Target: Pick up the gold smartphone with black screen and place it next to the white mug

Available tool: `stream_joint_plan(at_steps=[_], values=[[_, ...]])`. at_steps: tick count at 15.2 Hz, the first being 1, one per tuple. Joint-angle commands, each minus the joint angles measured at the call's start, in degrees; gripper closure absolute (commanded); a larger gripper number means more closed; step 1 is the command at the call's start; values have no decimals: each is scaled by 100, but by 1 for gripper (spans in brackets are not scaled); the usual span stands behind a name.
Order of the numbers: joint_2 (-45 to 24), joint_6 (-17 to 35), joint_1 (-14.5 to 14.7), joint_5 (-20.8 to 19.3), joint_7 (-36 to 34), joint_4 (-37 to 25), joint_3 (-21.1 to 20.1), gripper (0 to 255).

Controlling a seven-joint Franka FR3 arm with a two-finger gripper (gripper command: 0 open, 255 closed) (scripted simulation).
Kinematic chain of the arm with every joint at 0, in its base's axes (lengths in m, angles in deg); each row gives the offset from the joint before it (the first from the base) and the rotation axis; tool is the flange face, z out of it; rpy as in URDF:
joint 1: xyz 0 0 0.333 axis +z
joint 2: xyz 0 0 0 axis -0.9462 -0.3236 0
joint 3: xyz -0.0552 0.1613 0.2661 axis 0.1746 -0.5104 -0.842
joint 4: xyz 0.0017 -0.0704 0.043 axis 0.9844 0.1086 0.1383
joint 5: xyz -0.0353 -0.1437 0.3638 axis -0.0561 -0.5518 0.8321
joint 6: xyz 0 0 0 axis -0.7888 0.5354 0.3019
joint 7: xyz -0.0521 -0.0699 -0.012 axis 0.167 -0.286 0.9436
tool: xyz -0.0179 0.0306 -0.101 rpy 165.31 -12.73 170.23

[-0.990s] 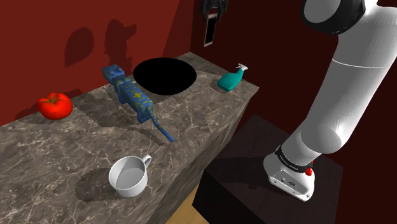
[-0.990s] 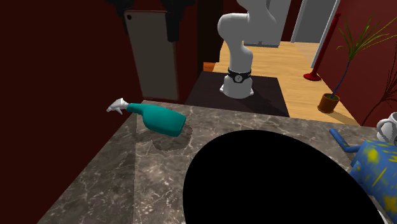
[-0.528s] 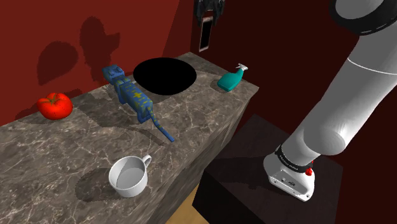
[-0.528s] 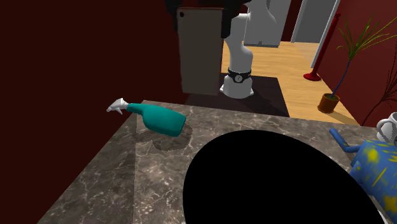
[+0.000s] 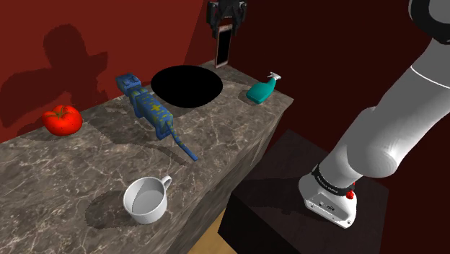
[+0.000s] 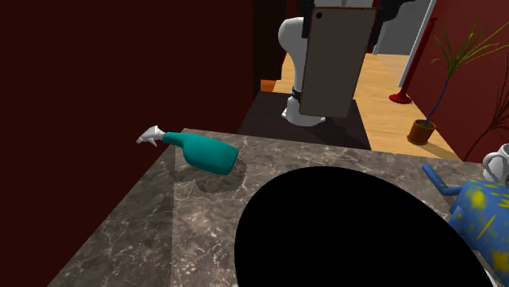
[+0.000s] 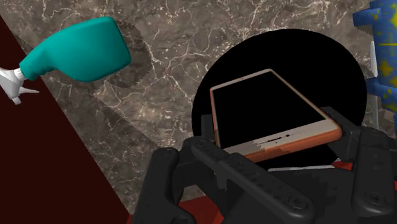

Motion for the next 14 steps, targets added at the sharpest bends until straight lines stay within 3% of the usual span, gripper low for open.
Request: stream_joint_plan(at_steps=[1, 14], values=[[157, 29, 137, -6, -282, 187, -137, 255], [500, 79, 954, 77, -2035, 572, -1084, 255]])
